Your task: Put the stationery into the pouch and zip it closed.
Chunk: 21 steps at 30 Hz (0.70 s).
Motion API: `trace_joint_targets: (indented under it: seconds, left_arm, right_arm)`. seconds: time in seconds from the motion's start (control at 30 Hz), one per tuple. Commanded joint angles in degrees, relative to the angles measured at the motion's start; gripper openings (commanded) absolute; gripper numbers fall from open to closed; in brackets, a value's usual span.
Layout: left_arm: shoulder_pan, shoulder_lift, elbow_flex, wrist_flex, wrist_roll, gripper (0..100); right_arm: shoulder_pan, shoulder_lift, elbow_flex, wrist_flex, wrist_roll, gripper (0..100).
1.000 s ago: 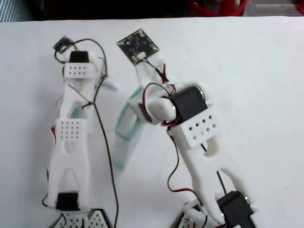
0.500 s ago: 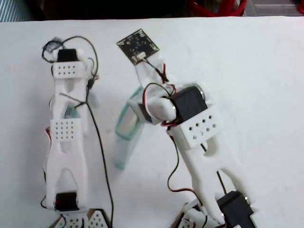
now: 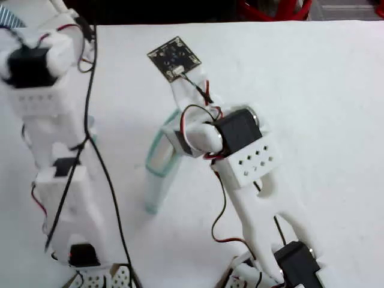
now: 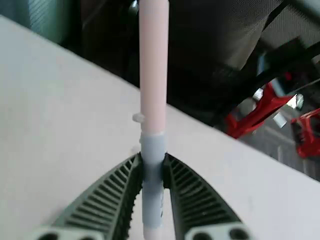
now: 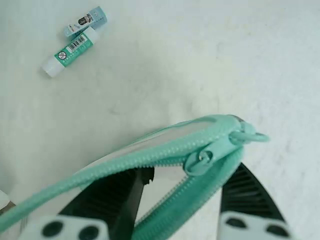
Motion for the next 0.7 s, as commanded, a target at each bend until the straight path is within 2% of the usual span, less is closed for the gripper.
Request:
trace_joint_targets:
  seconds: [0.0, 0.13, 0.33, 0.67]
  left_arm:
    - [4.2, -14.9, -1.8, 0.3, -4.6, 2]
    - [10.7, -26.1, -1.8, 0.3, -10.4, 2]
    - [15.1, -37.8, 2.5, 0.3, -11.2, 2]
    - [20.8, -65.8, 40.9, -0.3, -11.3, 2]
  right_arm:
    - [-0.7, 0.5, 0.4, -0.1, -0.4, 19.5]
    - [-0.7, 0.1, 0.4, 0.0, -0.4, 19.5]
    - [-0.7, 0.5, 0.7, -0.2, -0.4, 19.4]
    - [-0.7, 0.5, 1.1, -0.6, -0.4, 19.4]
